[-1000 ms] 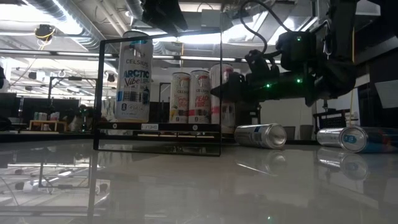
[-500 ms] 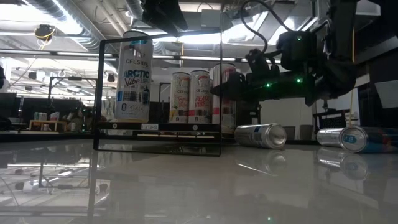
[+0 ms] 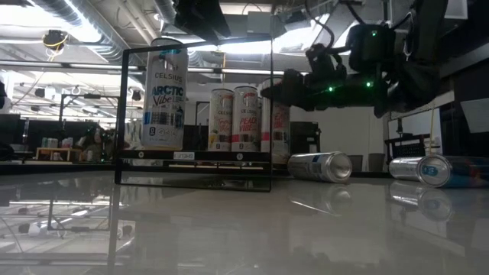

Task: Place canned beverage on shelf
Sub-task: Put the top left pink soda can on the shelf aligned with the other pink soda can

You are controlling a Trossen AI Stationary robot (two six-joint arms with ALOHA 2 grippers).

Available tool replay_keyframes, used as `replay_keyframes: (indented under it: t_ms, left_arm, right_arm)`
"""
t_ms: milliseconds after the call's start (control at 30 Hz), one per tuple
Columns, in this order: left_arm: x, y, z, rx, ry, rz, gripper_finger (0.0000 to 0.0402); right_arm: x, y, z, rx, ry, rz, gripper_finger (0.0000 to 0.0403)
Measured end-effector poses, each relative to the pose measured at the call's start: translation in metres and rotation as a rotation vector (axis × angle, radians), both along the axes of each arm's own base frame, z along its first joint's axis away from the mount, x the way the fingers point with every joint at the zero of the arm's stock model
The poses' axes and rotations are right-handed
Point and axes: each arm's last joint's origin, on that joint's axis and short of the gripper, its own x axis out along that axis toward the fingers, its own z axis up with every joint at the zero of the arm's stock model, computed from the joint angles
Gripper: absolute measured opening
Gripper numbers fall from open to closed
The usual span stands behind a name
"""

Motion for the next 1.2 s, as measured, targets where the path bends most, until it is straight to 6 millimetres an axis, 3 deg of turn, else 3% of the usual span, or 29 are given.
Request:
replay_keyframes:
  t_ms: [700,1033,1200]
  left_arm:
    - [0.0,0.0,0.0,0.0,0.0,0.0,0.0306]
    - [0.0,0.0,0.0,0.0,0.0,0.0,0.0306]
    - [0.0,0.0,0.0,-0.011,-0.001,-0.013,0.0306]
  right_arm:
    - [-0.02,0.006,0.068,-0.104,-0.195,0.05,0.0317]
    - [-0.035,0.049,0.096,-0.203,-0.049,0.094,0.0317]
    - [-0.048,0.069,0.093,-0.113,0.133,0.064,0.0298]
